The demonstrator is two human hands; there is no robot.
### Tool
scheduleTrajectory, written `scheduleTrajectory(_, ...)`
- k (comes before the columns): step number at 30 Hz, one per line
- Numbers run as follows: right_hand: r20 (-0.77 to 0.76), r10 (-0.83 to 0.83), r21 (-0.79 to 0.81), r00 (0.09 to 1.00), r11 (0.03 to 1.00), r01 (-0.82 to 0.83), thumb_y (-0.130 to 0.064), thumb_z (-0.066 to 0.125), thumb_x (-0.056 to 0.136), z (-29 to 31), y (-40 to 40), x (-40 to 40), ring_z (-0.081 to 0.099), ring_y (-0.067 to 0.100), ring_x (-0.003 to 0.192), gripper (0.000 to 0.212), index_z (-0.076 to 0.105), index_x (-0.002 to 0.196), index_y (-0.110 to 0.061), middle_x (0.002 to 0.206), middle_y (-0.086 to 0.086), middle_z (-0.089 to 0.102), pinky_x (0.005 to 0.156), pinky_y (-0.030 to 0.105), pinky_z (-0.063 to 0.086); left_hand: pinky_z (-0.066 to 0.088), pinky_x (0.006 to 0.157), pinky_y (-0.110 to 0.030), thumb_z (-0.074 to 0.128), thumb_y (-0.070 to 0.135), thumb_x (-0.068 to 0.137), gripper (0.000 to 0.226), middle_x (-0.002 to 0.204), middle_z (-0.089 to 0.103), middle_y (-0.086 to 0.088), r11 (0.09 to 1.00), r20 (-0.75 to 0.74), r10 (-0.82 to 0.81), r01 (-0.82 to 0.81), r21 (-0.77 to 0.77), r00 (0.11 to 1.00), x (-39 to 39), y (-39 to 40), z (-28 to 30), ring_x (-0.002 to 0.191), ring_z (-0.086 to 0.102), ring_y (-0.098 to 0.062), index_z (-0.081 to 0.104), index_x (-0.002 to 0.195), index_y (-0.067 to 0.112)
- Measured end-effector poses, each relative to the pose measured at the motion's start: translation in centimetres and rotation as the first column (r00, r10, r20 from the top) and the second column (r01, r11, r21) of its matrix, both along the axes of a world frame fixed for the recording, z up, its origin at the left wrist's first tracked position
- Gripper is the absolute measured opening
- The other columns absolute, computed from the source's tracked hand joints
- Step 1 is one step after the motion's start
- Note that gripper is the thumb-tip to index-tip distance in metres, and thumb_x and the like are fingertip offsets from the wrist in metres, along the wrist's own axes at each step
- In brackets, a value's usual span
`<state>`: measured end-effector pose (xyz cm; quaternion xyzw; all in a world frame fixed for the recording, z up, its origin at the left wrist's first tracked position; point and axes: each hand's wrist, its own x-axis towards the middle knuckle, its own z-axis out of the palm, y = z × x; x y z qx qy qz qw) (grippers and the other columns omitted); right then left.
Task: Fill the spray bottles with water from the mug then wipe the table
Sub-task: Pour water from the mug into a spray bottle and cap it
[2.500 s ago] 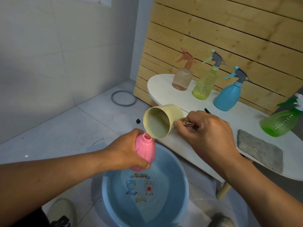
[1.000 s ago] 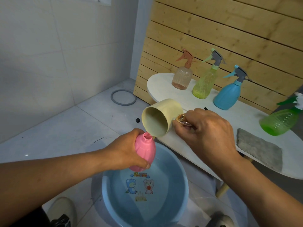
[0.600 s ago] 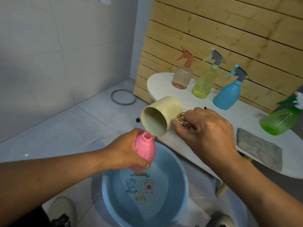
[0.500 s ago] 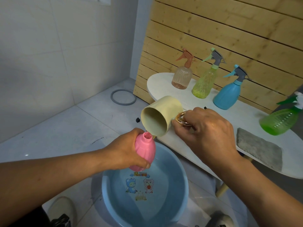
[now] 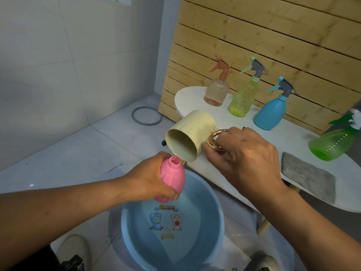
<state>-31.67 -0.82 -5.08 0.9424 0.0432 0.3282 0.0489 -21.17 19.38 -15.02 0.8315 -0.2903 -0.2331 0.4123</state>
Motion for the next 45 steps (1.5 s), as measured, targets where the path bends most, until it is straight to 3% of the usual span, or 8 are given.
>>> scheduleTrajectory(13, 0.003, 0.032, -0.016, 0.999, 0.999, -0.032, -0.049, 0.055, 0.101, 0.1, 0.0, -0.1, 0.049, 0.017, 0.065, 0.035, 0.069, 0.082, -0.022, 0.074, -0.004, 0.062, 0.051, 0.029, 0.039, 0.053, 0.066, -0.015, 0.099, 0.034, 0.062, 0.089, 0.114, 0.057, 0.019, 0.999, 0.012, 0.0, 0.0, -0.045, 1.0, 0.3, -0.2, -0.2, 0.103, 0.058, -0.006, 0.044, 0.131, 0.043)
scheduleTrajectory(19, -0.044, -0.012, 0.238, 0.999, 0.971, 0.023, -0.047, 0.062, 0.095, 0.3, 0.0, 0.0, 0.039, 0.014, 0.06, 0.039, 0.044, 0.066, -0.029, 0.061, -0.011, 0.041, 0.052, 0.031, 0.027, 0.057, 0.069, -0.019, 0.099, 0.031, 0.061, 0.086, 0.116, 0.058, 0.018, 0.993, -0.03, 0.013, -0.017, -0.118, 0.999, 0.3, -0.2, -0.3, 0.107, 0.06, -0.008, 0.045, 0.126, 0.047)
scheduleTrajectory(25, -0.205, 0.003, 0.78, 0.979, 0.605, 0.161, -0.051, 0.066, 0.093, -0.1, -1.7, 1.6, 0.037, 0.009, 0.052, 0.047, 0.059, 0.068, -0.012, 0.051, -0.009, 0.043, 0.053, 0.031, 0.033, 0.061, 0.073, -0.024, 0.1, 0.021, 0.06, 0.086, 0.121, 0.059, 0.016, 0.969, -0.08, 0.046, -0.064, -0.238, 0.996, 0.6, -0.1, -0.6, 0.11, 0.062, -0.013, 0.051, 0.125, 0.045)
scheduleTrajectory(29, -0.335, 0.059, 0.847, 0.94, 0.455, 0.274, -0.053, 0.065, 0.093, -2.3, -3.7, 4.4, 0.037, 0.005, 0.052, 0.048, 0.063, 0.07, -0.01, 0.058, -0.01, 0.049, 0.048, 0.018, 0.032, 0.062, 0.073, -0.026, 0.1, 0.015, 0.06, 0.085, 0.124, 0.057, 0.014, 0.96, -0.093, 0.045, -0.069, -0.272, 0.995, 0.6, -0.2, -1.1, 0.112, 0.061, -0.015, 0.053, 0.124, 0.043)
scheduleTrajectory(35, -0.5, 0.162, 0.845, 0.851, 0.303, 0.44, -0.048, 0.067, 0.094, -9.3, -6.2, 7.0, 0.037, 0.008, 0.053, 0.041, 0.057, 0.07, -0.016, 0.056, -0.008, 0.049, 0.047, 0.017, 0.034, 0.059, 0.075, -0.023, 0.101, 0.019, 0.058, 0.084, 0.119, 0.056, 0.022, 0.965, -0.041, 0.05, -0.059, -0.255, 0.998, 0.5, -0.7, -1.7, 0.108, 0.058, 0.002, 0.052, 0.121, 0.046)
scheduleTrajectory(37, -0.574, 0.17, 0.799, 0.801, 0.331, 0.502, -0.049, 0.065, 0.095, -12.6, -7.2, 7.4, 0.039, 0.007, 0.051, 0.046, 0.059, 0.07, -0.011, 0.056, -0.006, 0.05, 0.047, 0.019, 0.035, 0.061, 0.073, -0.027, 0.101, 0.016, 0.059, 0.084, 0.115, 0.059, 0.023, 0.968, -0.074, 0.052, -0.068, -0.24, 0.996, 0.6, -1.0, -2.0, 0.105, 0.06, 0.003, 0.053, 0.122, 0.044)
scheduleTrajectory(41, -0.782, 0.15, 0.576, 0.605, 0.543, 0.611, -0.045, 0.056, 0.099, -19.0, -8.8, 7.8, 0.05, 0.014, 0.06, 0.039, 0.061, 0.073, -0.015, 0.067, -0.003, 0.057, 0.059, 0.027, 0.04, 0.063, 0.072, -0.03, 0.102, 0.013, 0.056, 0.088, 0.111, 0.061, 0.027, 0.97, -0.114, 0.089, -0.112, -0.215, 0.989, 0.3, -1.1, -2.3, 0.102, 0.061, 0.004, 0.053, 0.123, 0.043)
scheduleTrajectory(45, -0.889, 0.075, 0.361, 0.452, 0.721, 0.591, -0.047, 0.043, 0.103, -24.9, -8.9, 7.1, 0.059, 0.022, 0.086, 0.039, 0.053, 0.074, -0.022, 0.087, 0.0, 0.06, 0.071, 0.029, 0.04, 0.062, 0.072, -0.029, 0.103, 0.017, 0.053, 0.088, 0.113, 0.062, 0.024, 0.97, -0.13, 0.112, -0.137, -0.199, 0.985, 0.2, -1.5, -2.5, 0.102, 0.061, 0.003, 0.054, 0.122, 0.042)
